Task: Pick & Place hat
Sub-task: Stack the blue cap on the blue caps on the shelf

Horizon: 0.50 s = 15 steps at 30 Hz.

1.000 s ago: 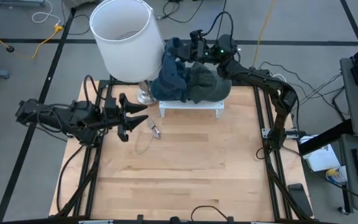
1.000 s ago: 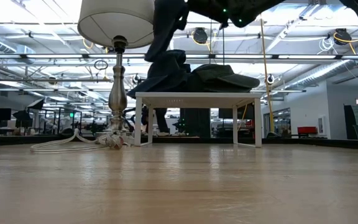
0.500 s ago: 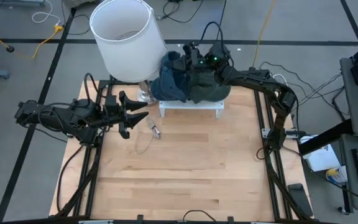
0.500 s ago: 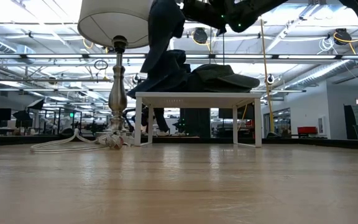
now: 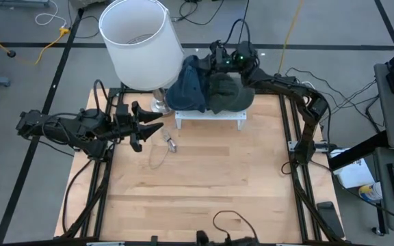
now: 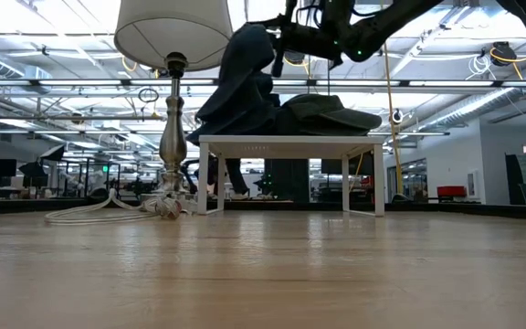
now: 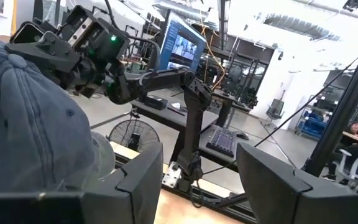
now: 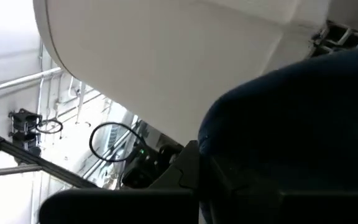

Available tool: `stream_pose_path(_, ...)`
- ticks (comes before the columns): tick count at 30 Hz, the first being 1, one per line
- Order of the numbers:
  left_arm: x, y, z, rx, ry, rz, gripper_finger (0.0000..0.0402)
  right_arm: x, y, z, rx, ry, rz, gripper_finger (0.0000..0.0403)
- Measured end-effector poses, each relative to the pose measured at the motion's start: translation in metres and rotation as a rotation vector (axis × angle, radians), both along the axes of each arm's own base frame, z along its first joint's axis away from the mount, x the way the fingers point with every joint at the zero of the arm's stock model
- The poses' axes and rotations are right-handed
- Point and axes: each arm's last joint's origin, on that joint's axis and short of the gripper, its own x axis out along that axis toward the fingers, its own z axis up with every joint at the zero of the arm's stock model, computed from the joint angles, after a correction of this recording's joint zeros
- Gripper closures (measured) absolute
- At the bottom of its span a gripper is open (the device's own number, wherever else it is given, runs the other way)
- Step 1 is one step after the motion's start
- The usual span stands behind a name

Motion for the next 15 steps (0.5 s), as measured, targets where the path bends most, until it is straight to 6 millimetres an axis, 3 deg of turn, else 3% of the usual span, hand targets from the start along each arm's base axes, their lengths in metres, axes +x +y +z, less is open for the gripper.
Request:
stream_pose_path(5, 0.0000, 0.0001, 0.0001, -0.003, -0.001, 0.000, 0.0195, -0.0036, -0.0062, -0.0059, -0.041, 0.048, 0.014, 0.0403)
stream_pose_path(15, 0.0001, 0.0000, 0.0001, -0.002, -0.001, 0.000, 0.0195, -0.0048, -0.0062, -0.0094, -0.385, 0.008, 0.025, 0.0403)
